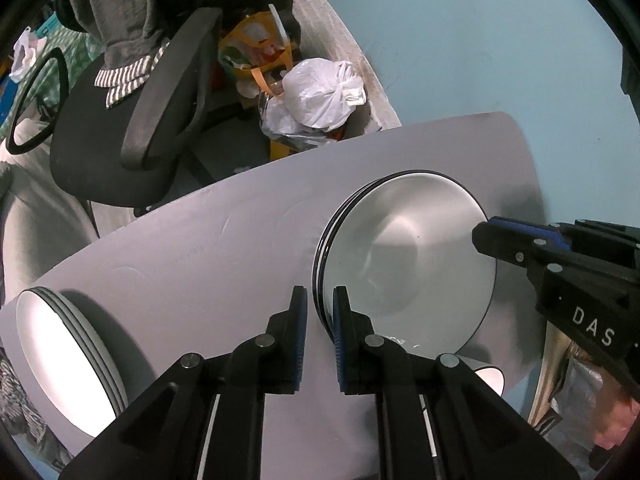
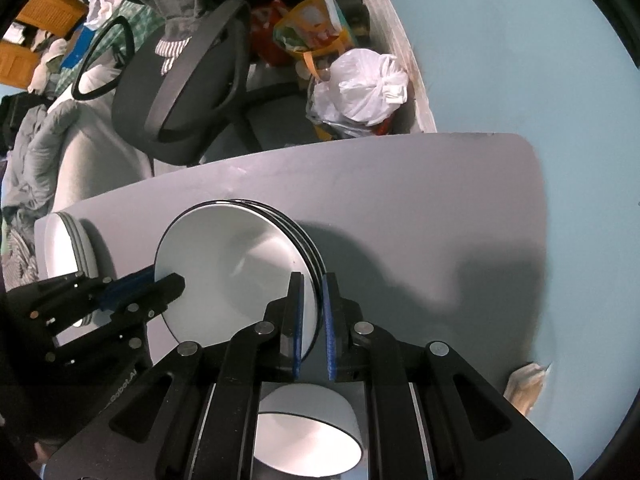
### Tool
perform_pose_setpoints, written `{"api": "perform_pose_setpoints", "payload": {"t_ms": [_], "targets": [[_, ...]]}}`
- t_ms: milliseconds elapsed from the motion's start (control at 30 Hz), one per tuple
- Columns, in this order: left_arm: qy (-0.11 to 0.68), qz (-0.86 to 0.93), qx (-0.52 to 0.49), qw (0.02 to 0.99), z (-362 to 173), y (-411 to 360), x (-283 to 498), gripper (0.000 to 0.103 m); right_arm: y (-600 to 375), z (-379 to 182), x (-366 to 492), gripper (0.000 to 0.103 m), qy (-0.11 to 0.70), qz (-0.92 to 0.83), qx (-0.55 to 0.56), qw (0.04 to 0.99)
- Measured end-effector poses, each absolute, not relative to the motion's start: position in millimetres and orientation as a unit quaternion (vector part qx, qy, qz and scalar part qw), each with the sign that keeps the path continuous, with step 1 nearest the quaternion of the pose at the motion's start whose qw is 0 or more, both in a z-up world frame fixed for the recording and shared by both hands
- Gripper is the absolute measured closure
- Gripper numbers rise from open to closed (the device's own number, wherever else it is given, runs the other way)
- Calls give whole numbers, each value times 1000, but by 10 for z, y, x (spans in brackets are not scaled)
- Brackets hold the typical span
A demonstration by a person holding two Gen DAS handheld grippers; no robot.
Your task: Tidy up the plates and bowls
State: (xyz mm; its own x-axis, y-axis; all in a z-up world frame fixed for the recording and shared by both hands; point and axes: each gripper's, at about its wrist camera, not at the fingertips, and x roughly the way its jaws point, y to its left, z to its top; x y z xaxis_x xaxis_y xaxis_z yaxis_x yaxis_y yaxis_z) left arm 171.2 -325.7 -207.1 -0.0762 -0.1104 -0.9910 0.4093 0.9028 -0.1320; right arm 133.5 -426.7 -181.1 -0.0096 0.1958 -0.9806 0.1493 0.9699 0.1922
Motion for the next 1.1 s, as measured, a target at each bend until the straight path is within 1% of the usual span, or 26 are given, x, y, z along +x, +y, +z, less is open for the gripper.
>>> {"api": "perform_pose_setpoints", "payload": {"t_ms": [100,133,233,267,300,333,367,433,533,567,600,633,767,900,1100], "targets": [[704,-188,108,676,-2041,-3245,1704,83,-4250,-1816,1311,93,712,17,118,692],[701,-185,112,679,-2026,-3239,1694,78,-4244,-1818,1299,93,712,17,118,692],[692,-181,118,688,-1973,-3204,1654,73,-4238,-1817,1266,92,712,13,117,692],[691,-182,118,690,-1955,-3191,1637,72,-4241,-1808,1251,88,711,12,117,693],[690,-182,117,691,-1942,-3178,1624,72,-4246,-1797,1236,80,710,11,116,694],[689,-182,117,692,-1927,-3167,1611,69,-4252,-1786,1224,77,709,9,116,696],[689,-181,116,693,-1913,-3155,1602,63,-4254,-1768,1209,74,707,8,114,698],[687,-178,108,696,-1874,-3124,1575,60,-4255,-1728,1174,71,702,8,111,703],[686,-183,97,697,-1804,-3094,1515,59,-4250,-1663,1116,60,695,8,111,710],[686,-185,97,697,-1788,-3094,1497,54,-4245,-1634,1091,53,693,7,110,713],[685,-188,98,697,-1754,-3091,1471,50,-4239,-1612,1078,51,690,6,108,715],[683,-189,98,699,-1729,-3085,1450,45,-4230,-1580,1057,51,688,4,105,718],[675,-192,95,706,-1623,-3046,1349,41,-4194,-1466,960,47,678,0,97,729],[672,-195,91,709,-1556,-3008,1253,41,-4133,-1355,867,41,667,-4,89,739],[660,-208,110,713,-1457,-2965,1092,41,-4055,-1238,743,39,654,-10,85,751]]}}
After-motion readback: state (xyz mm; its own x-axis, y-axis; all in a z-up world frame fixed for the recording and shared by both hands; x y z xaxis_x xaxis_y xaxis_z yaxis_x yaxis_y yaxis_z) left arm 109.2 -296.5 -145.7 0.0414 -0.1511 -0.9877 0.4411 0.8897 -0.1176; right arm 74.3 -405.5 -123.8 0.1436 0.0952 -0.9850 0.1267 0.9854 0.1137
